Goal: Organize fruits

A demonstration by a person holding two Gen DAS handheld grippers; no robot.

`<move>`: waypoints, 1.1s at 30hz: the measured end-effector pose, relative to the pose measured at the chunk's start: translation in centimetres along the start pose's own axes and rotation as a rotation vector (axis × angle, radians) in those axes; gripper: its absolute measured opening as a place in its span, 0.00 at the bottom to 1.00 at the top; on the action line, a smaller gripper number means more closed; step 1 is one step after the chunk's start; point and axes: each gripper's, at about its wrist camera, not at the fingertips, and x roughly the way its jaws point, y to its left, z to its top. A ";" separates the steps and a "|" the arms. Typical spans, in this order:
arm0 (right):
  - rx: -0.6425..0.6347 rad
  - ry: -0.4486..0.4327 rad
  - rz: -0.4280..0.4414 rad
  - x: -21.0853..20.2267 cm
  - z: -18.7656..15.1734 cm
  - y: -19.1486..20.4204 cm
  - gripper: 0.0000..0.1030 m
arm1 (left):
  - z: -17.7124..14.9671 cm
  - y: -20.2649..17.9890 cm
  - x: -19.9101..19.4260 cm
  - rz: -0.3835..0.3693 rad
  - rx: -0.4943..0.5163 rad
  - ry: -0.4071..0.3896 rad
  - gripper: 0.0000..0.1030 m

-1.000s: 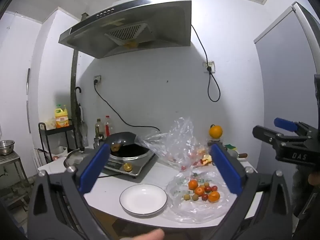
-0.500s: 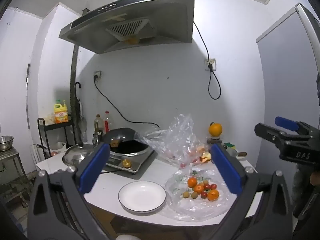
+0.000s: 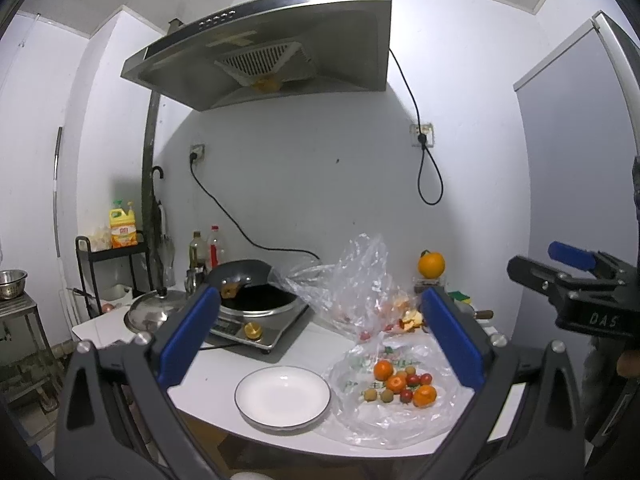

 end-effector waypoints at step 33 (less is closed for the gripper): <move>0.001 0.005 0.004 0.0 0.0 0.0 0.96 | 0.0 -0.3 -0.2 -0.005 -0.004 -0.004 0.99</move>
